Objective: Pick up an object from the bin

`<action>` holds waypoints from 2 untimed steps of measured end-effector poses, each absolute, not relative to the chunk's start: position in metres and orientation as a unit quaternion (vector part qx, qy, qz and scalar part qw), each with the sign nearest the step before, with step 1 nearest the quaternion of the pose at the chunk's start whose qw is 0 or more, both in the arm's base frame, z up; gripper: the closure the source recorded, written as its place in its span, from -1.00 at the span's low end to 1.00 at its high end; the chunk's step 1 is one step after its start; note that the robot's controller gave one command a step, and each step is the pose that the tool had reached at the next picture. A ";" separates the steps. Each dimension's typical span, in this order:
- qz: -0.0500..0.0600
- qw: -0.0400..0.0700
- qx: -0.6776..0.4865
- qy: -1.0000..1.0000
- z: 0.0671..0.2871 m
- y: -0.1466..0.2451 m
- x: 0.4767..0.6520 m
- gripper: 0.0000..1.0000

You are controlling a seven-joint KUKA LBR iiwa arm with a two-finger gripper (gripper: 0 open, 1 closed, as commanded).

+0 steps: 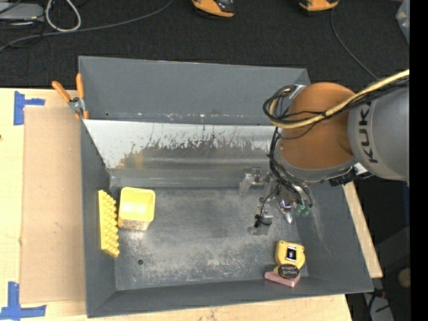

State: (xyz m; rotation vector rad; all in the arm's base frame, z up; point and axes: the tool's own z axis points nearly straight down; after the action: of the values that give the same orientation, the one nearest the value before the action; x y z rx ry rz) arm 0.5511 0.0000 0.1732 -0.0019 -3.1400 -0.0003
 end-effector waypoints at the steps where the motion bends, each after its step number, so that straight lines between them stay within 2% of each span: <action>1: 0.000 0.001 0.000 -1.000 0.173 0.000 0.551 -1.00; 2: -0.001 0.000 -0.006 -1.000 0.168 0.071 0.573 -1.00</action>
Offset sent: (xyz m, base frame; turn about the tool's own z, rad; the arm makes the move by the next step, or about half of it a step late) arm 0.0220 0.0697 -0.0048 0.0096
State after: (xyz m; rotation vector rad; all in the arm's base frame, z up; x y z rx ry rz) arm 0.5735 0.0706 0.1679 -0.0185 -3.1423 -0.0025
